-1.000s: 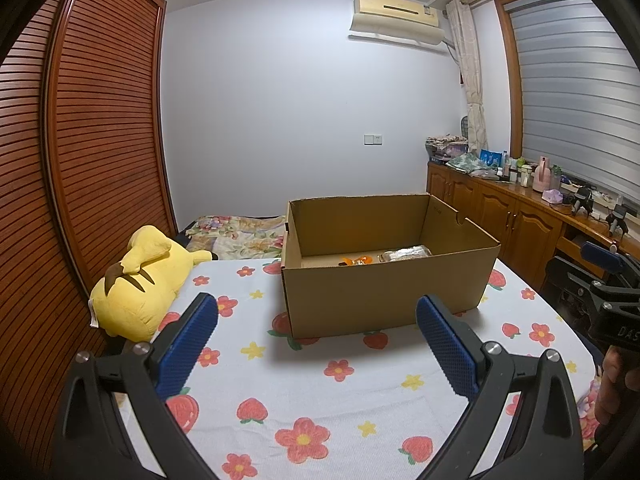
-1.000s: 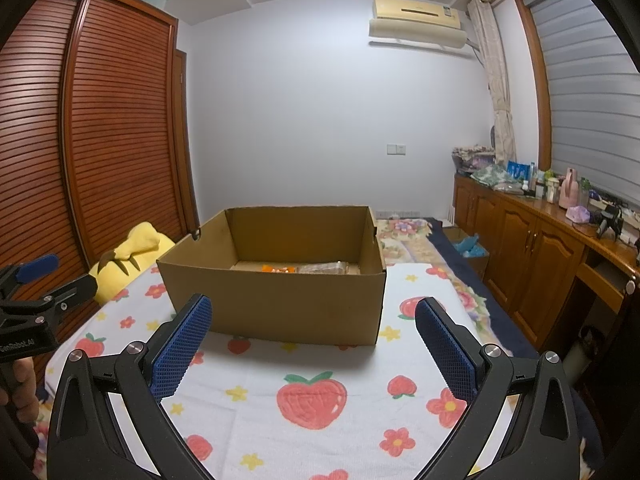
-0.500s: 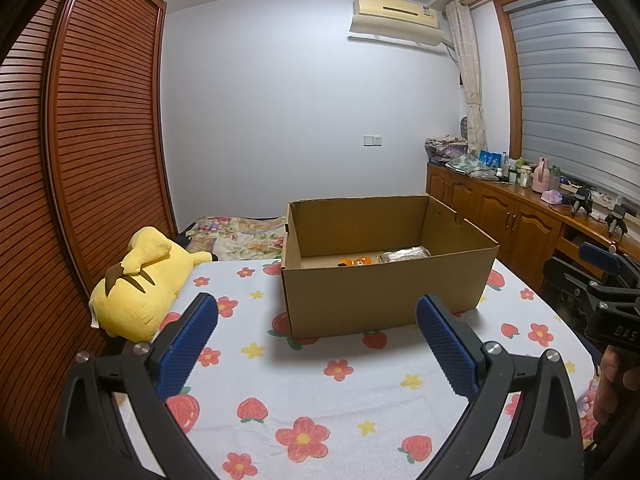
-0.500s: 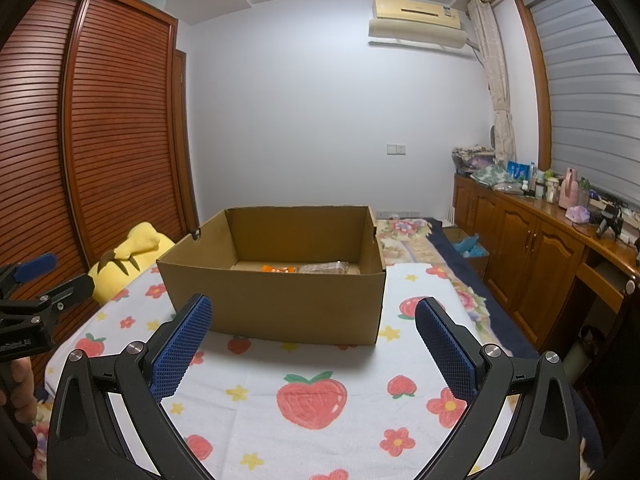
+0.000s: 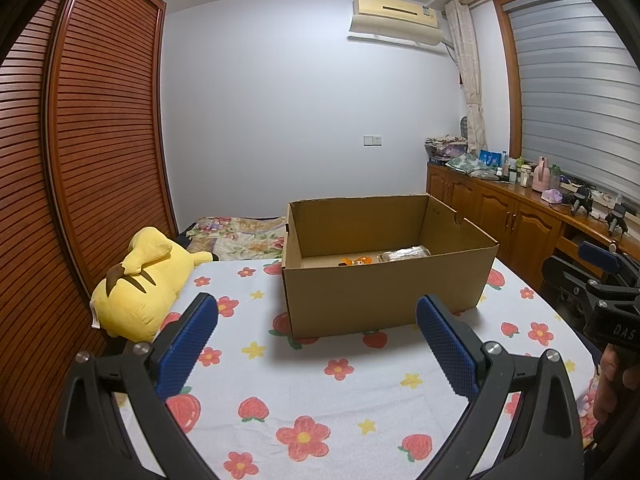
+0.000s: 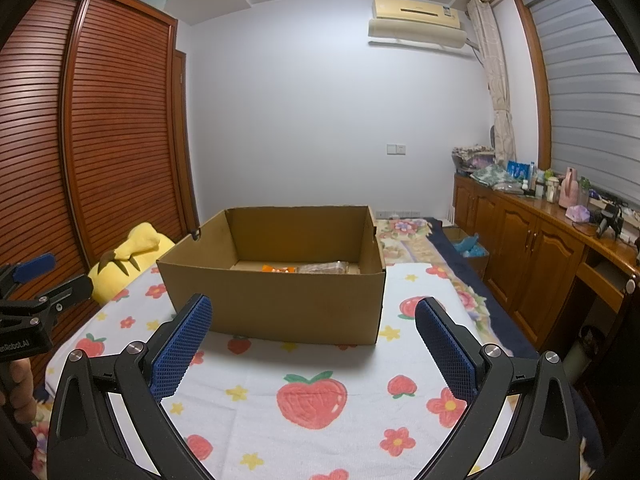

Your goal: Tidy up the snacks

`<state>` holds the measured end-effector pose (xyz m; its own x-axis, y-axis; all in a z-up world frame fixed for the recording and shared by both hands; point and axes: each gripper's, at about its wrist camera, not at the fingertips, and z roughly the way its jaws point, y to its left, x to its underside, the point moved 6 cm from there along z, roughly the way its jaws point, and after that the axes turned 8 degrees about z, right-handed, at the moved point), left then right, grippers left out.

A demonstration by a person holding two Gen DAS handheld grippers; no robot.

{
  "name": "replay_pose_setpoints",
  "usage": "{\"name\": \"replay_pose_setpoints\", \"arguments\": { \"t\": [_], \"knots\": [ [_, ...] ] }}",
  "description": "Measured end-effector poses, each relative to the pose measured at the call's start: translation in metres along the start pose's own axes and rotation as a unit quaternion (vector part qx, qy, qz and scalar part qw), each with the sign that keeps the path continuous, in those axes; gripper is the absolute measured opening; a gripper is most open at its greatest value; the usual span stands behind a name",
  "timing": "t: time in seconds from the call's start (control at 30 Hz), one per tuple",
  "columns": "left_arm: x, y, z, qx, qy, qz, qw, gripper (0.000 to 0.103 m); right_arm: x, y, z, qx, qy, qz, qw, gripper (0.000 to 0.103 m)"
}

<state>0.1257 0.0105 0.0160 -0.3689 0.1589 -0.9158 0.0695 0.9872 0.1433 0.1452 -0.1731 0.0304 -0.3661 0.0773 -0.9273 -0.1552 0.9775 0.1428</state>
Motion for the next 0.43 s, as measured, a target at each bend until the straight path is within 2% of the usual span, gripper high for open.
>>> {"name": "replay_pose_setpoints", "arguments": {
  "t": [0.43],
  "knots": [
    [-0.0007,0.0002,-0.0014,0.001,-0.001,0.000,1.0000,0.100,0.0003,0.0003,0.0002,0.001,0.000,0.000,1.000,0.103]
  ]
}}
